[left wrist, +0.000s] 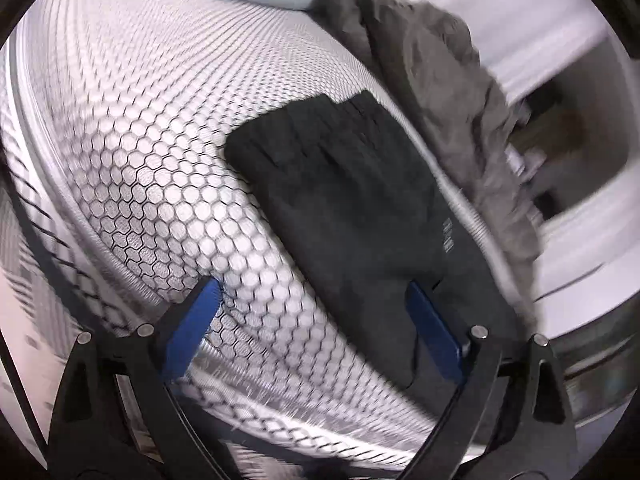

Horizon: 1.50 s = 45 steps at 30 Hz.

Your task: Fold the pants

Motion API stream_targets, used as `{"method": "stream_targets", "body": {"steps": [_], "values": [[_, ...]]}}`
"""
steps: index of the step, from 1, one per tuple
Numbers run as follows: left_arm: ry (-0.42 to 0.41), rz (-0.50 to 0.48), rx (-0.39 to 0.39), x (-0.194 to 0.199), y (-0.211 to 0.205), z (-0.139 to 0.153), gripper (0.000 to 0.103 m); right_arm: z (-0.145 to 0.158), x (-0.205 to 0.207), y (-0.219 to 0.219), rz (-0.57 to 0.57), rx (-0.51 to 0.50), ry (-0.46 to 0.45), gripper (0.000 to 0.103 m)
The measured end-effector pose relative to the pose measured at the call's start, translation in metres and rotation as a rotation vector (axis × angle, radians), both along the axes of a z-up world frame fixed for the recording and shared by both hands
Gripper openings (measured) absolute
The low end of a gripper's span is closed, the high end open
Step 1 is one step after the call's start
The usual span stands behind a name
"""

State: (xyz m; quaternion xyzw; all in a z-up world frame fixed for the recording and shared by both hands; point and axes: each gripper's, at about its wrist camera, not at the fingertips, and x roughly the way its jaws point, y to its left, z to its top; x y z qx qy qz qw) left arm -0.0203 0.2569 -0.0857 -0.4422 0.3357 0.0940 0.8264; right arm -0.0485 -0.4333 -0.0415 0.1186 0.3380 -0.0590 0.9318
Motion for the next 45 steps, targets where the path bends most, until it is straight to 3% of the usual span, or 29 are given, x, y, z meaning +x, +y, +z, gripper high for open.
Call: {"method": "stream_targets", "body": {"steps": [2, 4, 8, 12, 14, 19, 22, 25, 28, 32, 37, 40, 42, 43, 45], "values": [[-0.034, 0.013, -0.089, -0.001, 0.015, -0.007, 0.090, -0.008, -0.006, -0.016, 0.005, 0.090, -0.021, 0.101], [-0.036, 0.009, -0.110, 0.000, 0.020, -0.007, 0.090, -0.014, -0.011, -0.024, 0.002, 0.137, -0.028, 0.100], [0.023, -0.005, -0.057, -0.006, 0.012, 0.006, 0.087, -0.013, -0.022, -0.024, 0.003, 0.154, -0.048, 0.100], [-0.020, -0.009, 0.007, -0.020, -0.001, 0.025, 0.087, -0.010, -0.043, -0.034, -0.042, 0.193, -0.088, 0.100], [-0.050, -0.015, 0.015, -0.018, 0.001, 0.031, 0.087, -0.009, -0.050, -0.042, -0.053, 0.221, -0.105, 0.100], [-0.015, 0.005, -0.016, 0.005, 0.015, 0.023, 0.087, -0.012, -0.052, -0.052, -0.078, 0.233, -0.102, 0.100], [0.012, 0.049, -0.071, 0.015, 0.029, 0.002, 0.080, -0.015, -0.050, -0.053, -0.079, 0.244, -0.098, 0.100], [-0.019, 0.077, -0.050, 0.012, 0.031, 0.006, 0.071, -0.018, -0.048, -0.056, -0.086, 0.253, -0.083, 0.100], [-0.034, 0.103, 0.024, 0.012, 0.029, 0.018, 0.051, -0.019, -0.044, -0.063, -0.106, 0.266, -0.072, 0.100], [-0.069, 0.099, 0.127, 0.017, 0.017, 0.037, 0.009, -0.017, -0.036, -0.075, -0.160, 0.295, -0.060, 0.100], [-0.117, 0.129, 0.137, 0.022, 0.008, 0.063, 0.008, -0.007, -0.022, -0.077, -0.148, 0.264, -0.066, 0.100], [-0.121, 0.152, 0.104, 0.020, 0.010, 0.064, 0.008, -0.017, -0.007, -0.088, -0.212, 0.262, -0.006, 0.100], [-0.100, 0.158, 0.109, 0.023, 0.013, 0.058, 0.008, -0.027, 0.000, -0.095, -0.230, 0.283, 0.003, 0.093], [-0.092, 0.160, 0.111, 0.022, 0.014, 0.055, 0.008, -0.030, 0.003, -0.096, -0.229, 0.293, 0.005, 0.083], [-0.079, 0.162, 0.106, 0.022, 0.017, 0.045, 0.008, -0.030, 0.004, -0.093, -0.238, 0.266, 0.008, 0.074]]}}
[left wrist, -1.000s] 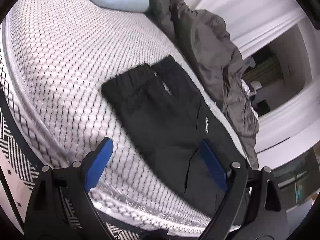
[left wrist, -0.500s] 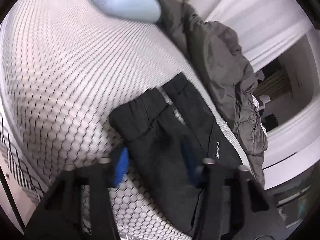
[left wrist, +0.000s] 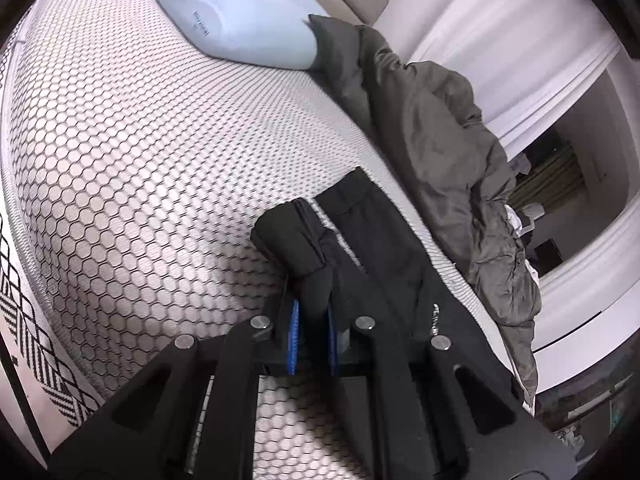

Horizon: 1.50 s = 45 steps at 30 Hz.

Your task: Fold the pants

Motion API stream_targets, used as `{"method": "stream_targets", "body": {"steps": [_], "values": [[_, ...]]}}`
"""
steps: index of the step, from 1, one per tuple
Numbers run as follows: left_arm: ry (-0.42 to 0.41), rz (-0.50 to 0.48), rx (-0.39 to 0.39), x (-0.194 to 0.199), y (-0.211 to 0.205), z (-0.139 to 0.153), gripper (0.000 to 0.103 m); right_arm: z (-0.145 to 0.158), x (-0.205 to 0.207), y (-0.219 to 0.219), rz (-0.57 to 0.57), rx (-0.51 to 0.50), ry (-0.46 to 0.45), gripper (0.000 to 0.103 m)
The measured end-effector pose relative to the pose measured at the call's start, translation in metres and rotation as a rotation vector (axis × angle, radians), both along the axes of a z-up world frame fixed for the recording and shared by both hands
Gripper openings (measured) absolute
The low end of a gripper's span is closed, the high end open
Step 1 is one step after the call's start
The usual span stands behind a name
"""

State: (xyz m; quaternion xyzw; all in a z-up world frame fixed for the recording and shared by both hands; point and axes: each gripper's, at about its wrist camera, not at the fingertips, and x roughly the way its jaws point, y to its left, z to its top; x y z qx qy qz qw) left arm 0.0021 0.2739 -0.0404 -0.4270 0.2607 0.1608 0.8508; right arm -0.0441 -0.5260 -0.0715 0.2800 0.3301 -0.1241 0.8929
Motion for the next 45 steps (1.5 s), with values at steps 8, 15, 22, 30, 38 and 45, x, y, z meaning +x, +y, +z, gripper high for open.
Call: {"method": "stream_targets", "body": {"steps": [8, 15, 22, 30, 38, 45], "values": [[0.022, 0.010, -0.020, 0.006, 0.002, -0.021, 0.008, 0.022, -0.014, -0.005, 0.025, -0.010, -0.053, 0.051], [0.035, 0.014, -0.031, 0.008, 0.002, -0.029, 0.008, 0.018, -0.018, 0.004, 0.096, 0.072, -0.116, 0.057], [0.036, 0.010, -0.038, 0.010, 0.002, -0.034, 0.008, 0.000, -0.009, -0.005, 0.056, 0.124, -0.102, 0.046], [-0.021, -0.025, -0.003, 0.013, 0.002, -0.013, 0.008, 0.021, -0.023, -0.002, 0.051, 0.130, -0.185, 0.023], [0.000, -0.062, 0.031, 0.078, 0.014, 0.021, 0.008, 0.096, 0.028, 0.005, 0.057, 0.027, -0.263, 0.022], [0.079, -0.076, 0.030, 0.184, 0.020, 0.045, 0.008, 0.139, 0.143, 0.002, 0.034, -0.043, -0.225, 0.022]]}}
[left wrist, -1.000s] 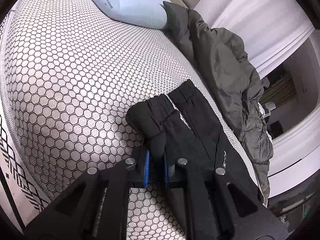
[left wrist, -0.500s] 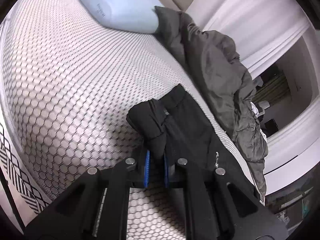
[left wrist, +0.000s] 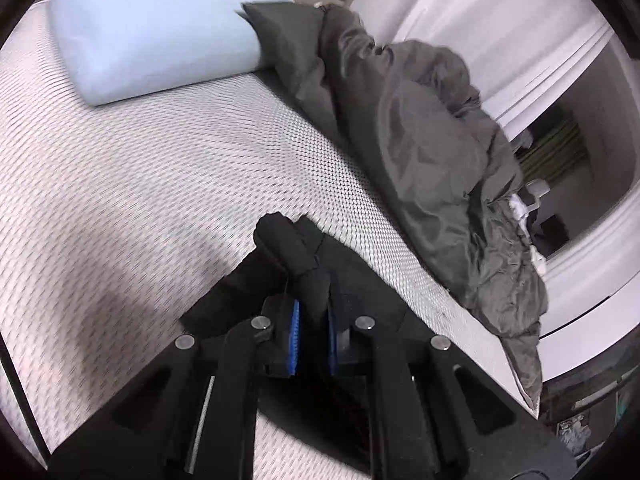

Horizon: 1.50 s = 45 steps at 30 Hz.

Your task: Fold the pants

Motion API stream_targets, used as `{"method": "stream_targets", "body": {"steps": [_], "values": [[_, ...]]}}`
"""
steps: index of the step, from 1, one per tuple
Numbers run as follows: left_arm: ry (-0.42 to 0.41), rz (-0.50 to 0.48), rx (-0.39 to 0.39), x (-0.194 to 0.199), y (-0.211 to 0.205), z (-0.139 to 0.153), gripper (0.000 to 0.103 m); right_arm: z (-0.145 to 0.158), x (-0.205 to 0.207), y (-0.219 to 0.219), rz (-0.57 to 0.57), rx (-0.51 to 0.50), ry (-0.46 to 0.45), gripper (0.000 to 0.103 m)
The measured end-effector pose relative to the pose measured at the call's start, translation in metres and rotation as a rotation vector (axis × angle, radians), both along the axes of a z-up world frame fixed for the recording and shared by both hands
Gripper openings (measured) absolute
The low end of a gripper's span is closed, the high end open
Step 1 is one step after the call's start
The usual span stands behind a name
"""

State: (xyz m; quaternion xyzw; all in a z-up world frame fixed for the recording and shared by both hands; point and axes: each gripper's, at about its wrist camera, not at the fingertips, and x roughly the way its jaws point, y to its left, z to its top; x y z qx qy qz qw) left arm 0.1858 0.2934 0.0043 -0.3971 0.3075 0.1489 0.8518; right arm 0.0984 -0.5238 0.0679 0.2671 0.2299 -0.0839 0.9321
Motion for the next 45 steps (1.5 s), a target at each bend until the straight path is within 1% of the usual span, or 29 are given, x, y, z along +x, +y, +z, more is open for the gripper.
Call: {"method": "stream_targets", "body": {"steps": [3, 5, 6, 7, 8, 9, 11, 12, 15, 17, 21, 23, 24, 26, 28, 30, 32, 33, 34, 35, 36, 37, 38, 39, 41, 42, 43, 44, 45], "values": [[0.080, -0.004, 0.028, 0.055, 0.001, -0.003, 0.008, 0.002, 0.070, -0.002, -0.018, -0.035, 0.061, 0.022], [0.170, -0.007, 0.044, 0.095, 0.004, -0.008, 0.011, -0.006, 0.124, -0.004, -0.011, -0.047, 0.116, 0.025], [0.184, -0.010, 0.046, 0.103, 0.004, -0.009, 0.021, -0.010, 0.141, -0.004, -0.007, -0.063, 0.143, 0.028], [0.185, -0.016, 0.054, 0.112, 0.004, -0.008, 0.031, -0.014, 0.160, -0.005, -0.016, -0.091, 0.182, 0.033], [0.175, -0.011, 0.071, 0.115, 0.003, -0.006, 0.064, -0.019, 0.173, -0.008, -0.049, -0.115, 0.210, 0.045], [0.162, 0.011, 0.115, 0.114, 0.002, 0.000, 0.100, -0.022, 0.178, -0.009, -0.089, -0.125, 0.223, 0.053], [0.147, 0.038, 0.172, 0.107, -0.003, 0.007, 0.102, -0.025, 0.168, -0.010, -0.162, -0.120, 0.186, 0.087], [0.152, 0.018, 0.189, 0.105, -0.006, 0.008, 0.102, -0.026, 0.163, -0.007, -0.166, -0.125, 0.170, 0.090], [0.179, -0.026, 0.221, 0.088, -0.021, 0.007, 0.102, -0.029, 0.145, 0.008, -0.086, -0.163, 0.163, 0.091], [0.162, -0.061, 0.234, 0.077, -0.038, 0.008, 0.102, -0.033, 0.131, 0.020, -0.033, -0.143, 0.170, 0.094], [0.106, -0.147, 0.218, 0.045, -0.093, 0.010, 0.102, -0.045, 0.093, 0.042, 0.079, -0.053, 0.152, 0.095], [0.076, -0.225, 0.226, 0.031, -0.135, 0.009, 0.102, -0.052, 0.073, 0.053, 0.078, -0.029, 0.136, 0.097], [0.065, -0.250, 0.228, 0.028, -0.149, 0.007, 0.102, -0.057, 0.065, 0.059, 0.081, -0.012, 0.141, 0.097], [0.030, -0.324, 0.210, 0.023, -0.187, -0.002, 0.102, -0.072, 0.054, 0.064, 0.105, 0.056, 0.164, 0.097], [0.036, -0.393, 0.181, 0.025, -0.212, -0.014, 0.102, -0.089, 0.043, 0.069, 0.154, 0.131, 0.170, 0.097], [0.057, -0.448, 0.151, 0.023, -0.241, -0.026, 0.102, -0.107, 0.042, 0.071, 0.194, 0.186, 0.201, 0.097], [0.047, -0.502, 0.095, 0.021, -0.263, -0.036, 0.102, -0.125, 0.047, 0.065, 0.183, 0.228, 0.237, 0.096], [0.045, -0.539, 0.068, 0.023, -0.275, -0.039, 0.102, -0.130, 0.049, 0.060, 0.176, 0.258, 0.229, 0.095], [0.049, -0.571, 0.047, 0.026, -0.287, -0.043, 0.102, -0.136, 0.053, 0.052, 0.165, 0.296, 0.215, 0.089], [0.058, -0.623, 0.023, 0.030, -0.301, -0.046, 0.102, -0.142, 0.059, 0.042, 0.139, 0.344, 0.203, 0.071], [0.062, -0.658, 0.019, 0.029, -0.314, -0.048, 0.101, -0.144, 0.063, 0.036, 0.121, 0.369, 0.196, 0.055], [0.060, -0.677, 0.021, 0.030, -0.322, -0.049, 0.101, -0.145, 0.066, 0.030, 0.102, 0.394, 0.183, 0.021], [0.055, -0.689, 0.025, 0.029, -0.330, -0.050, 0.100, -0.141, 0.068, 0.028, 0.107, 0.379, 0.175, 0.010], [0.047, -0.701, 0.031, 0.030, -0.338, -0.052, 0.100, -0.131, 0.067, 0.028, 0.106, 0.335, 0.148, 0.010], [0.050, -0.734, 0.027, 0.029, -0.348, -0.056, 0.097, -0.104, 0.057, 0.034, 0.113, 0.234, 0.060, 0.010], [0.056, -0.757, 0.015, 0.030, -0.354, -0.060, 0.094, -0.097, 0.055, 0.035, 0.117, 0.191, 0.055, 0.010], [0.070, -0.784, 0.002, 0.031, -0.363, -0.064, 0.092, -0.099, 0.057, 0.033, 0.105, 0.148, 0.085, 0.010], [0.094, -0.821, 0.000, 0.032, -0.371, -0.069, 0.089, -0.105, 0.064, 0.027, 0.073, 0.145, 0.135, 0.011], [0.109, -0.852, 0.014, 0.033, -0.381, -0.073, 0.085, -0.118, 0.071, 0.019, 0.030, 0.167, 0.197, 0.011]]}}
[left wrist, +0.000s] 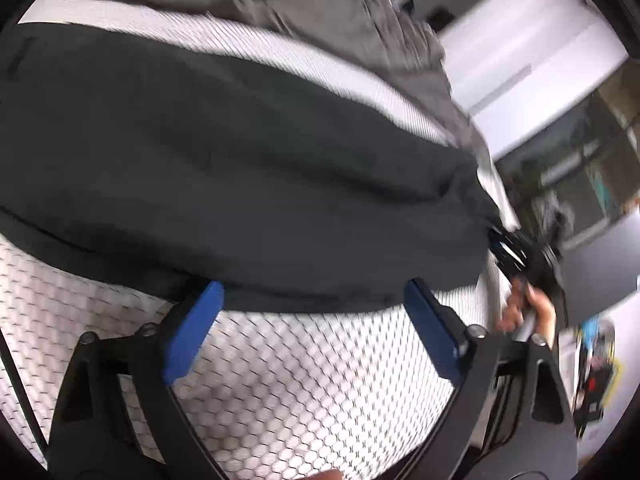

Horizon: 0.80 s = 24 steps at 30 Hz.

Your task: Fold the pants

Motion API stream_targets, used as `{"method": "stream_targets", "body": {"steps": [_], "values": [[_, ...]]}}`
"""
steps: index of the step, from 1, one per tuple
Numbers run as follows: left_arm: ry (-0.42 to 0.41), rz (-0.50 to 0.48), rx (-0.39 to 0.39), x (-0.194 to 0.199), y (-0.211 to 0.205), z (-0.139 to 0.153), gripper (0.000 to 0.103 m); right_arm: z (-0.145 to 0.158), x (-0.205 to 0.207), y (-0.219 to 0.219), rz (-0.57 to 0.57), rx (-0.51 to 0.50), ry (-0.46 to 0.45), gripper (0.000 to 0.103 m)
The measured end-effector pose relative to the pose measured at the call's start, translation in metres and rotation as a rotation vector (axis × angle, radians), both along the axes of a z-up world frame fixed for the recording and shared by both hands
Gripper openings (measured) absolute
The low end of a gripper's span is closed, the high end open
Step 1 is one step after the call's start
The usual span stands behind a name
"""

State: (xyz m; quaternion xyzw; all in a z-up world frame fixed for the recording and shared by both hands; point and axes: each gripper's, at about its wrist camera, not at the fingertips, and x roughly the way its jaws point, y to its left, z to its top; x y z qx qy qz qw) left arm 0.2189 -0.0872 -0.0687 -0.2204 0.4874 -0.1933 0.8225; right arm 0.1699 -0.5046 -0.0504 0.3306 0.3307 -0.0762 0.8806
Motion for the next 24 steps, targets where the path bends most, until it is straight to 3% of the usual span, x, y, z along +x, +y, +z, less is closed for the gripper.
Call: {"method": "stream_targets", "body": {"steps": [2, 3, 4, 5, 7, 8, 12, 15, 18, 20, 24], "values": [[-0.002, -0.014, 0.030, 0.000, -0.010, -0.003, 0.085, -0.030, 0.007, -0.016, -0.033, 0.109, 0.109, 0.015], [-0.009, -0.009, 0.035, -0.002, -0.014, -0.001, 0.085, -0.032, 0.005, -0.020, -0.038, 0.141, 0.097, 0.017], [-0.007, -0.005, 0.013, -0.003, -0.015, -0.001, 0.085, -0.027, 0.002, -0.020, -0.039, 0.141, 0.090, 0.027], [0.002, 0.002, -0.030, -0.004, -0.015, 0.000, 0.085, -0.018, -0.002, -0.019, -0.035, 0.112, 0.098, 0.046], [-0.003, 0.029, -0.090, 0.000, -0.013, 0.003, 0.085, -0.004, -0.011, -0.018, -0.020, 0.079, 0.064, 0.070], [-0.008, 0.037, -0.100, 0.000, -0.014, 0.003, 0.085, 0.000, -0.017, -0.021, -0.016, 0.084, 0.033, 0.074], [0.004, 0.090, -0.025, 0.015, -0.015, -0.010, 0.078, -0.015, -0.019, -0.035, -0.037, 0.193, 0.023, 0.074], [-0.006, 0.068, -0.006, 0.012, -0.015, -0.015, 0.077, -0.029, -0.023, -0.047, -0.120, 0.272, -0.075, 0.069], [-0.009, 0.044, 0.008, 0.011, -0.015, -0.015, 0.077, -0.040, -0.026, -0.062, -0.226, 0.368, -0.094, 0.042], [-0.008, 0.043, -0.005, 0.011, -0.012, -0.018, 0.077, -0.040, -0.024, -0.060, -0.245, 0.342, -0.078, 0.021], [-0.021, 0.027, 0.017, 0.012, -0.015, -0.018, 0.077, -0.002, -0.032, -0.046, -0.196, 0.189, -0.092, 0.015]]}}
